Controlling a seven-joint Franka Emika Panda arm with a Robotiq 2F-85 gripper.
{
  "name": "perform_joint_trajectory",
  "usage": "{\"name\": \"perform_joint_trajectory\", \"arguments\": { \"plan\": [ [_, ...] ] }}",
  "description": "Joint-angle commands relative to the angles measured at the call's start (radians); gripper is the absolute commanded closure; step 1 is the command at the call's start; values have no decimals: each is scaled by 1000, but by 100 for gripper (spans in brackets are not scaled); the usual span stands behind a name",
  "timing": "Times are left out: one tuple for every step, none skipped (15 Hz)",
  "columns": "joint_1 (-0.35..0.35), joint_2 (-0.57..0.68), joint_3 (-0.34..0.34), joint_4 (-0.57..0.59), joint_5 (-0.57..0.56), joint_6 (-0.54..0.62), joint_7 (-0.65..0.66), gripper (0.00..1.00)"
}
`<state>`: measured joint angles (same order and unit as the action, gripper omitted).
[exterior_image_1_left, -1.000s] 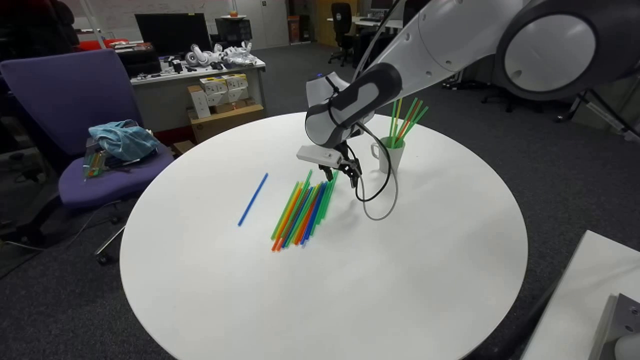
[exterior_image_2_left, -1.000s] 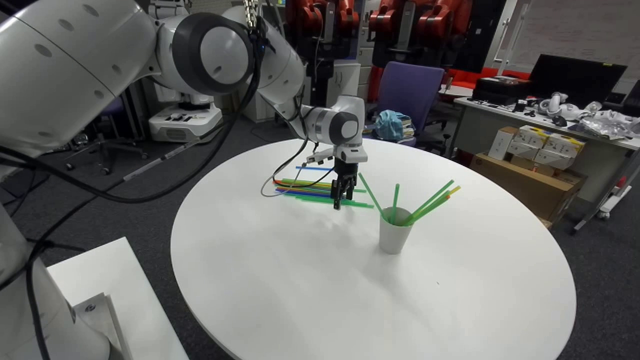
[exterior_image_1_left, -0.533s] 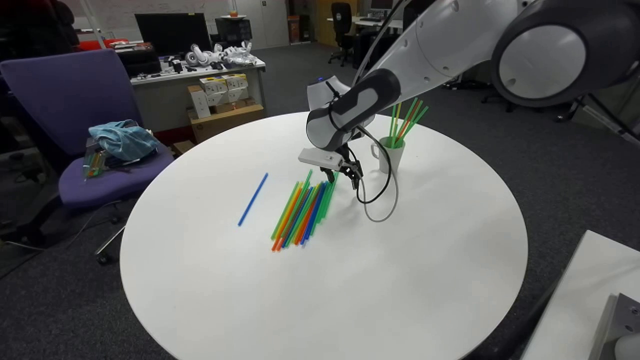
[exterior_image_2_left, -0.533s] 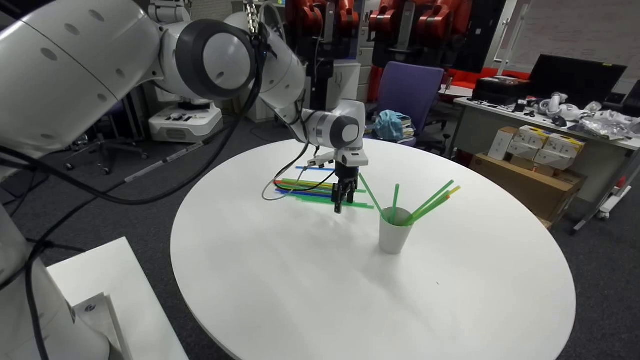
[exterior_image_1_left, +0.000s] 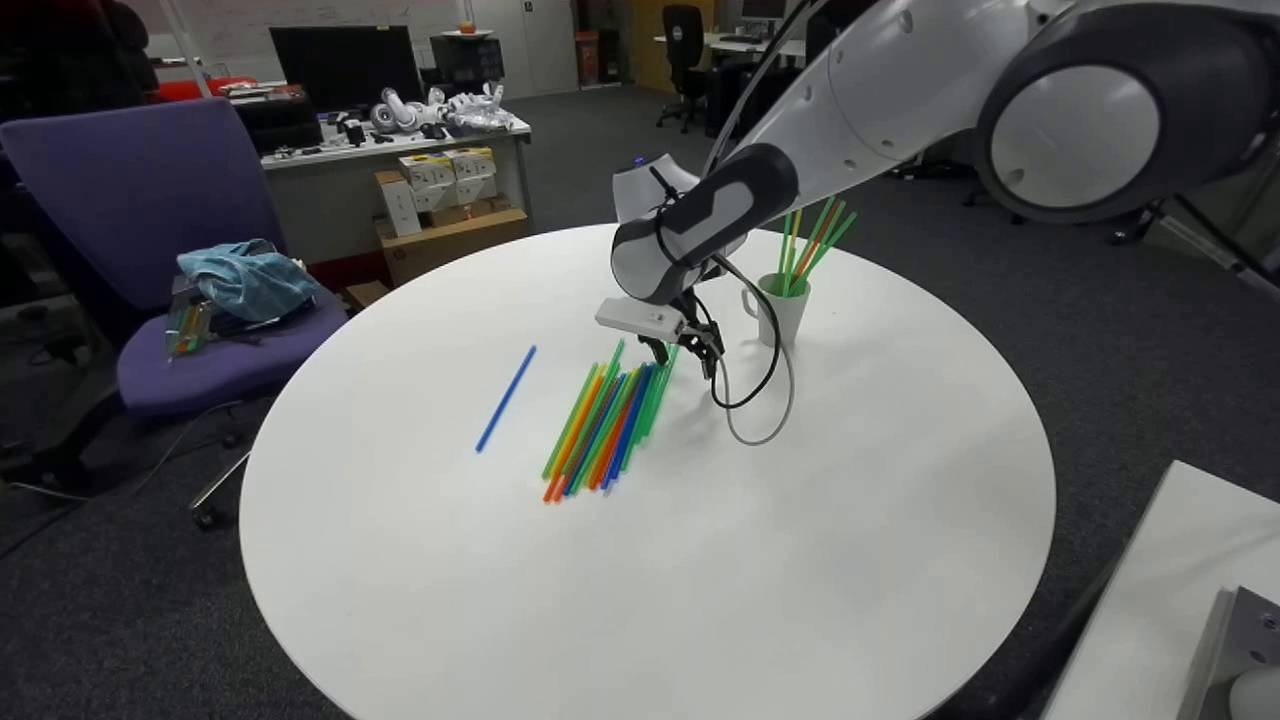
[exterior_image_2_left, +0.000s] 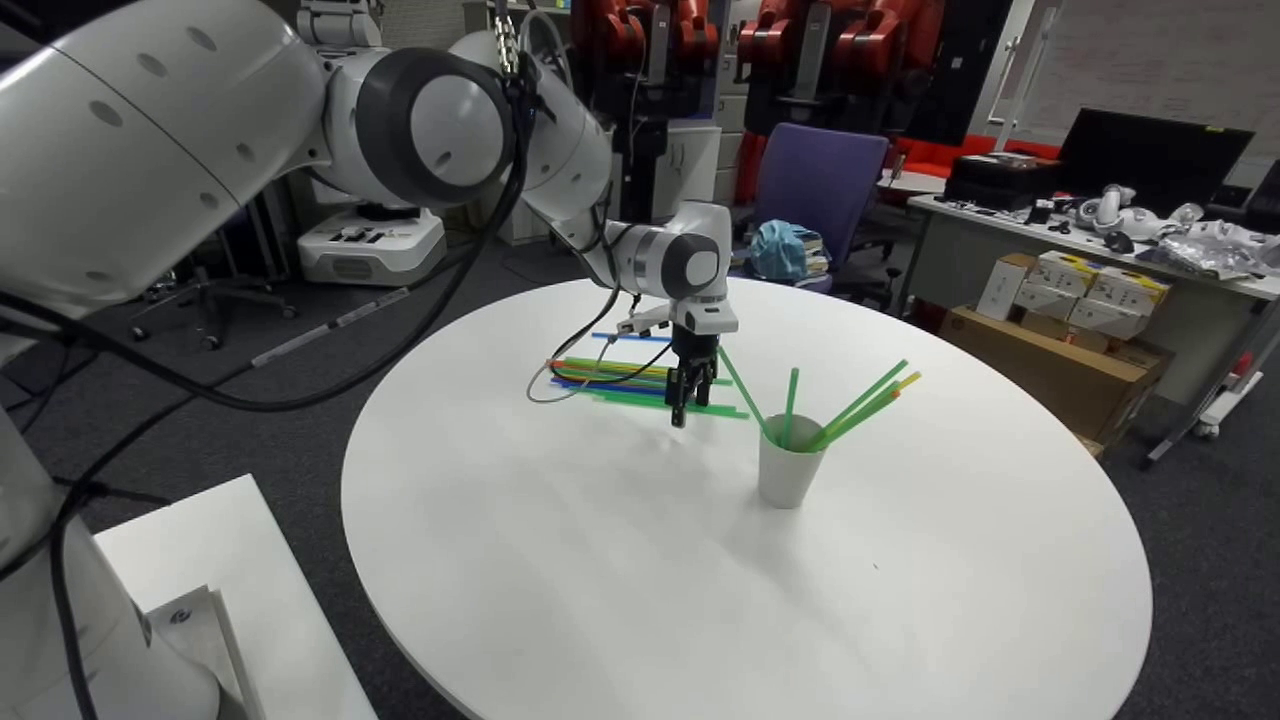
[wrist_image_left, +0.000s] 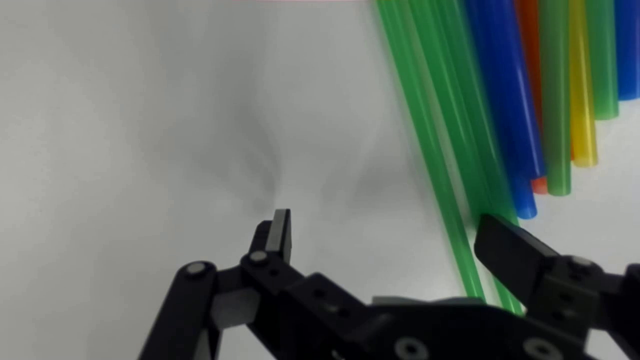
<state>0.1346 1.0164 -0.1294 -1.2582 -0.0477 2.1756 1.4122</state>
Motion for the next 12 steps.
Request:
{"name": "perform_joint_trajectory", "arguments": {
  "plan": [
    [23,11,-26,12,-17,-9,24,18],
    [24,12,-27,14,-16,-13,24,26],
    [25,13,-29,16,-16,-15,26,34],
    [25,13,-28,17,-13,-17,29,42],
    [25,13,-28,18,-11,-18,34,51],
    [23,13,-27,19,-10,-20,38,58],
    [22,14,-26,20,-8,-22,43,65],
    [21,14,-27,21,-8,-24,49,73],
    [19,13,-26,23,-7,-31,53,80],
    [18,11,-26,24,-7,-35,56,88],
    [18,8,-26,24,-6,-38,59,95],
    [16,7,-26,25,-6,-39,62,100]
  ]
}}
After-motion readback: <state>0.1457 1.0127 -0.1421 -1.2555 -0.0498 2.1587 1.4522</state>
